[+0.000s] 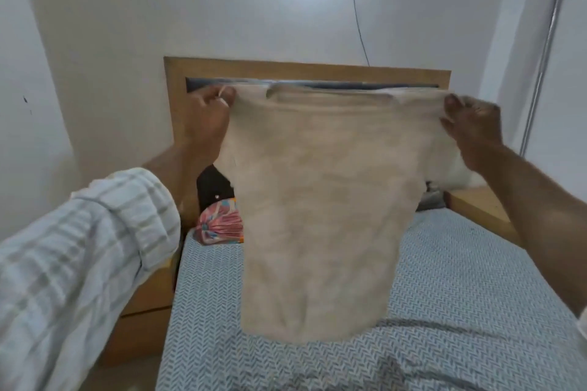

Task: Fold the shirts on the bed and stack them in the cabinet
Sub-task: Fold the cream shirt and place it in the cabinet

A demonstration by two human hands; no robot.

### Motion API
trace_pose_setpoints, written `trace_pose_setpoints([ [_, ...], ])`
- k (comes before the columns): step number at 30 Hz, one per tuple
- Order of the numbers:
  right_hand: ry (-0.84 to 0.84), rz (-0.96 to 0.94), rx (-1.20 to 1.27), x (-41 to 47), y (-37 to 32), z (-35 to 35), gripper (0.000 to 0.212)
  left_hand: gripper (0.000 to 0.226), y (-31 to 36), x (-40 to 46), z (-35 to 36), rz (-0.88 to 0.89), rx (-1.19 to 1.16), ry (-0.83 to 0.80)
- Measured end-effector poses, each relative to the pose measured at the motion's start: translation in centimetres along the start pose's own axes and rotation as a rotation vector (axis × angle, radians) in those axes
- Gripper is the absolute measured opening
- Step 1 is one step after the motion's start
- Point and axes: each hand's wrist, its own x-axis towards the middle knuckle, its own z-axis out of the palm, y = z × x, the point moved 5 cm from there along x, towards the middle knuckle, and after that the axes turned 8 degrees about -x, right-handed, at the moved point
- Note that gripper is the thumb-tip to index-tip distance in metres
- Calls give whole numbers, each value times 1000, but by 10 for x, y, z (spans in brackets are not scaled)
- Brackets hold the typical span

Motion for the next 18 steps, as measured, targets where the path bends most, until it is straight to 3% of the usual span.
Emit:
trace_pose_setpoints([
  [3,-7,-114,22,-10,-3,-25,60,13,24,-11,-8,142,19,-9],
  [8,-39,-229,-154,-108,3,-48,16,13,21,-109,-43,230,223,-117],
  [11,-164,-189,-174,-175,51,-65,44,14,-13,-182,-78,104,267,-162],
  [15,-405,-63,-268,-268,144,-81,48,17,-95,-285,-126,-152,463,-253],
  [18,-545,12,-359,-329,210,-88,68,26,-157,-356,-149,-374,571,-371],
])
